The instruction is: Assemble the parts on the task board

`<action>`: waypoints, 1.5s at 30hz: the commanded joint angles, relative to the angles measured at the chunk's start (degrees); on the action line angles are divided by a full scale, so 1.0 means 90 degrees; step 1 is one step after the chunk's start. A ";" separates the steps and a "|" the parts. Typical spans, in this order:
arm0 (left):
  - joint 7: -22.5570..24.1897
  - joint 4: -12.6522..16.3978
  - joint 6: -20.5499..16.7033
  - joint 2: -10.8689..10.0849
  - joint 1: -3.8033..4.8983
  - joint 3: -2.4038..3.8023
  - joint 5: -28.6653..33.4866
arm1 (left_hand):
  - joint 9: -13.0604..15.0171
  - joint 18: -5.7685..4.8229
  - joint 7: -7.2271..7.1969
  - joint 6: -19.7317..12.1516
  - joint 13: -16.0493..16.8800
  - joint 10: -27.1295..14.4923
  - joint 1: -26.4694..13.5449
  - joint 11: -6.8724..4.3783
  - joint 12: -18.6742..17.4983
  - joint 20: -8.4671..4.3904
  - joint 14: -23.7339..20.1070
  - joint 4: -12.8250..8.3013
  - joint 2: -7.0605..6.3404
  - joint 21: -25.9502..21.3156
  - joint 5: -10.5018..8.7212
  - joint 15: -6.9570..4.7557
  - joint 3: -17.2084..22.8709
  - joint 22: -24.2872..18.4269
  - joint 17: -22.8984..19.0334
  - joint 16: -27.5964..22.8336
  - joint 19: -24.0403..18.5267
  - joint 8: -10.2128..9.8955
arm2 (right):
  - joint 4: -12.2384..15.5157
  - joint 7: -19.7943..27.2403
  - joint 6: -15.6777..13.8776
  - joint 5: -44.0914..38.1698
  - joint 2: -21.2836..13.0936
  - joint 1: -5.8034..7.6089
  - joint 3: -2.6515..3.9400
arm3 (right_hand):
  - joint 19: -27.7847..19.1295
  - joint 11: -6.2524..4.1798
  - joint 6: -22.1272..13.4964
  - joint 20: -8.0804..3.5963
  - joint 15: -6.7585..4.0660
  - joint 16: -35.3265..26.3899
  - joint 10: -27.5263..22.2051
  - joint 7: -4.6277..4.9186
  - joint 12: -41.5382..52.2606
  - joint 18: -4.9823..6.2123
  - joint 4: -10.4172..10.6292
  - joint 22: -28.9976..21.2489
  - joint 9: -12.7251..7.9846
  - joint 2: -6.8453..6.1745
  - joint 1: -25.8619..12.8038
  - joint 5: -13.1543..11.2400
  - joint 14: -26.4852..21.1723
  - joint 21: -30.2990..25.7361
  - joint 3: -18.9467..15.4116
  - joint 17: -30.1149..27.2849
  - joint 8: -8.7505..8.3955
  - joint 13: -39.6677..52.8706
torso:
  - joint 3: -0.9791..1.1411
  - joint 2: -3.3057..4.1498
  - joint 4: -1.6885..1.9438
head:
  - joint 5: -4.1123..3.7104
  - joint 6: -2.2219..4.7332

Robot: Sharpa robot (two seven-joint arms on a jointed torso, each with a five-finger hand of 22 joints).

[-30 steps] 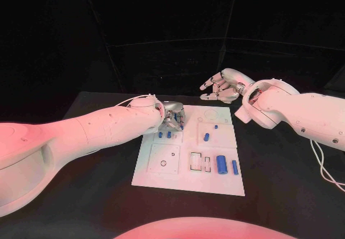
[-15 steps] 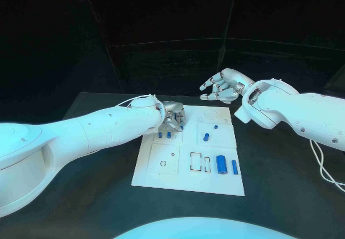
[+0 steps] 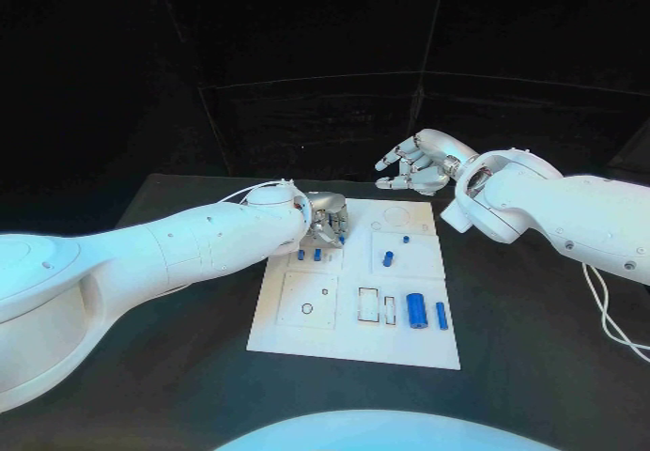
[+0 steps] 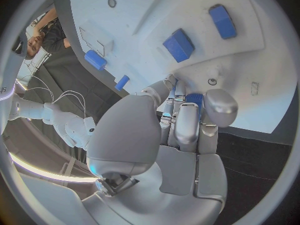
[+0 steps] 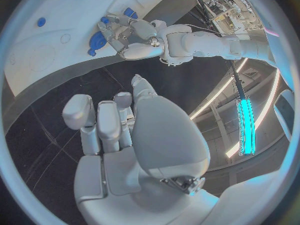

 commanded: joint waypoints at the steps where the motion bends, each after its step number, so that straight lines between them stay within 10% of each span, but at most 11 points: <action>1: 0.0015 0.0008 -0.0360 -0.0013 -0.0032 -0.0019 -0.0014 | 0.0010 -0.0058 0.0001 0.0077 -0.0014 0.0096 0.0024 -0.0004 -0.0058 -0.0064 0.0082 -0.0059 0.0025 0.0049 -0.0008 -0.0054 0.0107 0.0017 -0.0022 0.0002 0.0001 0.0019 | 0.0015 0.0049 -0.0046 0.0014 0.0000 0.0012 0.0004 | -0.0016 0.0009 -0.0044 0.0012 -0.0023 -0.0011 -0.0019 -0.0004 0.0031 0.0048 0.0006 0.0005 -0.0008 0.0061 0.0001 0.0035 0.0069 -0.0023 0.0025 0.0009 0.0020 0.0004 | -0.0003 -0.0002 0.0006 | -0.0009 0.0004; 22: 0.0314 0.0568 -0.1325 -0.0491 -0.0021 0.0089 0.0913 | -0.0034 -0.0057 0.0029 0.0152 -0.0039 0.0241 -0.0399 0.0027 -0.0371 -0.0050 0.0062 -0.0150 -0.0208 0.0023 -0.0010 -0.0028 0.0296 0.0022 -0.0153 0.0011 -0.0037 -0.0145 | -0.0019 0.0056 -0.0049 0.0014 -0.0023 0.0012 0.0004 | -0.0013 0.0009 -0.0046 0.0011 -0.0024 -0.0012 -0.0016 -0.0004 0.0042 0.0047 -0.0004 0.0006 -0.0008 0.0063 0.0021 0.0038 0.0072 -0.0023 0.0039 0.0012 0.0024 0.0010 | 0.0004 -0.0010 0.0017 | -0.0009 0.0062; 31: 0.0145 0.1057 -0.1146 -0.1056 0.0050 0.0220 0.1133 | -0.0034 -0.0058 0.0027 0.0155 -0.0039 0.0244 -0.0407 0.0025 -0.0376 -0.0050 0.0061 -0.0150 -0.0211 0.0027 -0.0010 -0.0029 0.0295 0.0027 -0.0156 0.0011 -0.0036 -0.0148 | -0.0054 0.0045 -0.0047 0.0015 -0.0053 0.0012 0.0003 | -0.0013 0.0009 -0.0046 0.0011 -0.0024 -0.0012 -0.0016 -0.0004 0.0042 0.0047 -0.0004 0.0006 -0.0008 0.0063 0.0021 0.0038 0.0072 -0.0023 0.0039 0.0012 0.0024 0.0010 | 0.0012 -0.0009 0.0013 | -0.0027 0.0071; 45: -0.0226 0.1170 -0.0537 -0.1470 0.0001 0.0222 0.0754 | -0.0039 -0.0058 0.0019 0.0148 -0.0040 0.0251 -0.0417 0.0021 -0.0412 -0.0051 0.0068 -0.0177 -0.0251 0.0037 -0.0010 -0.0033 0.0293 0.0042 -0.0123 0.0036 -0.0034 -0.0173 | -0.0069 0.0045 -0.0042 0.0015 -0.0076 0.0004 0.0002 | -0.0016 0.0010 -0.0046 0.0011 -0.0024 -0.0018 -0.0024 -0.0003 0.0035 0.0049 -0.0003 -0.0001 -0.0008 0.0064 0.0022 0.0036 0.0071 -0.0028 0.0044 0.0006 0.0028 -0.0002 | -0.0014 -0.0002 0.0008 | -0.0018 0.0063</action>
